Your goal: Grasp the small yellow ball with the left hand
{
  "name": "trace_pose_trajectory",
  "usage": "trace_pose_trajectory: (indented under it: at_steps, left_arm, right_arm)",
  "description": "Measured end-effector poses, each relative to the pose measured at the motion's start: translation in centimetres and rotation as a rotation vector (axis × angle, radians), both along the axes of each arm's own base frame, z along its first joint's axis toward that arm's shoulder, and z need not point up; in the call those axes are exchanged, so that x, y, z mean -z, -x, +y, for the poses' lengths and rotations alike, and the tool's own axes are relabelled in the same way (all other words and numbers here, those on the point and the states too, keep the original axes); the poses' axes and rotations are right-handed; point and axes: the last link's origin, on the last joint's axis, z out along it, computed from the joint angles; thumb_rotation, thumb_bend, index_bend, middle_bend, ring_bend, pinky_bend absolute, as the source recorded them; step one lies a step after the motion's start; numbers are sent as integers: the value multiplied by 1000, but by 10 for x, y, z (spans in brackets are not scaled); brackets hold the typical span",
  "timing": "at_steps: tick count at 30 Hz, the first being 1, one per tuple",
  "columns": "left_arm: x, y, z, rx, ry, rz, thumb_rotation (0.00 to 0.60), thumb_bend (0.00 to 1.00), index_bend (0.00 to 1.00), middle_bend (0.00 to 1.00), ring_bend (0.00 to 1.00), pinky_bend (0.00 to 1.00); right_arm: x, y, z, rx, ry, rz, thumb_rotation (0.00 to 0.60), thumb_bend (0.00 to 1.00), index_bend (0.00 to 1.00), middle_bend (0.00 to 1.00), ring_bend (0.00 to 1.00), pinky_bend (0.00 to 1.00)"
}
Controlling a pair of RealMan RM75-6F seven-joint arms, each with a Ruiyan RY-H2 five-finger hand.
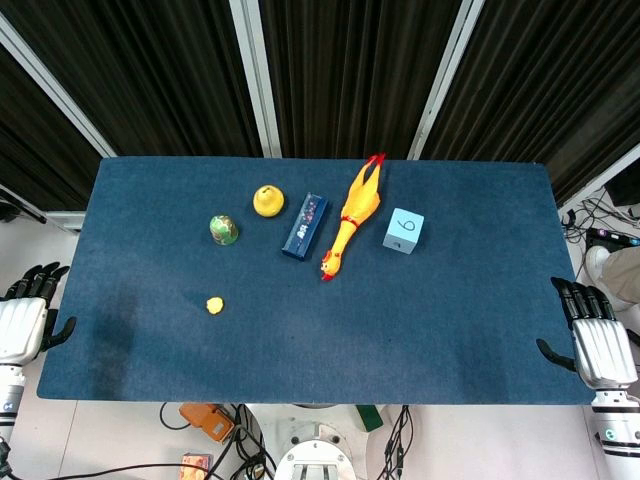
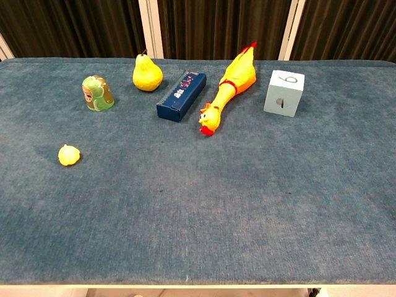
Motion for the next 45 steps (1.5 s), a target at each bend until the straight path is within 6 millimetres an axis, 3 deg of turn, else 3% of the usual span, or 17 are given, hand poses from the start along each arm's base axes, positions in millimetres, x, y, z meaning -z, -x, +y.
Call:
trace_pose_trajectory:
  at_steps: [15, 27, 36, 45]
  left_arm:
    - [10, -5, -1, 6, 50, -24, 600, 297, 131, 75, 53, 182]
    - [50, -43, -8, 111, 255, -116, 600, 297, 131, 75, 52, 182]
    - [85, -73, 16, 173, 364, -139, 600, 289, 131, 75, 52, 182]
    - [102, -80, 50, 170, 390, -170, 600, 287, 131, 75, 53, 182]
  right_arm:
    - [1, 0, 1, 5, -1, 1, 600, 318, 122, 175, 161, 142]
    - [2, 0, 1, 16, -4, -15, 600, 318, 122, 175, 160, 142]
    - [2, 0, 1, 19, -3, -14, 600, 317, 122, 175, 160, 142]
    - [1, 1, 1, 24, -3, -16, 600, 318, 122, 175, 161, 142]
